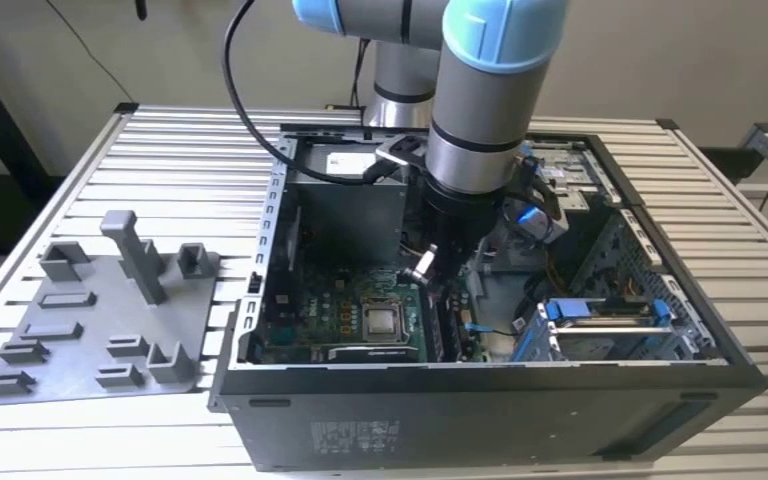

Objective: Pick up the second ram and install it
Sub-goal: 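Press down the second ram until it locks into place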

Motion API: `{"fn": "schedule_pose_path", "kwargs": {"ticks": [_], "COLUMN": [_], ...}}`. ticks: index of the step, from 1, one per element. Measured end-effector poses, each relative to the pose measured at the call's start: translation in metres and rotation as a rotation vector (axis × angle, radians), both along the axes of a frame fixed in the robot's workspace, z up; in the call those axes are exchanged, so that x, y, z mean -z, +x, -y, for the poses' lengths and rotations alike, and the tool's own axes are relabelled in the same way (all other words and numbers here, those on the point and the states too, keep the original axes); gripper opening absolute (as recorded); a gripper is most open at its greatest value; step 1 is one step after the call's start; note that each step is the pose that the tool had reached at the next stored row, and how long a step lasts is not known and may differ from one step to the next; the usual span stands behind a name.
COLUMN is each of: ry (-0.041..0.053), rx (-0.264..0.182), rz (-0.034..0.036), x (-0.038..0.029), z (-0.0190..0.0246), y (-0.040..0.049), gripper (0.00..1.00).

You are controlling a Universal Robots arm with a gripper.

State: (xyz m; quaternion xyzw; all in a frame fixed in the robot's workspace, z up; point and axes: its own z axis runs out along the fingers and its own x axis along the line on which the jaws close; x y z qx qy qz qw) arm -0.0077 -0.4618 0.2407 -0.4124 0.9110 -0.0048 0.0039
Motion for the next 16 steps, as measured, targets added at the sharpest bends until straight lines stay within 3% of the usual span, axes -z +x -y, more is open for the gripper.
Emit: {"fn": "schedule_pose_path", "kwargs": {"ticks": [16], "ry": [0.0001], "rx": [-0.102], "rz": [0.0000], "x": [0.0006], "z": [0.0064], "y": [0.0000], "gripper": [0.11]}}
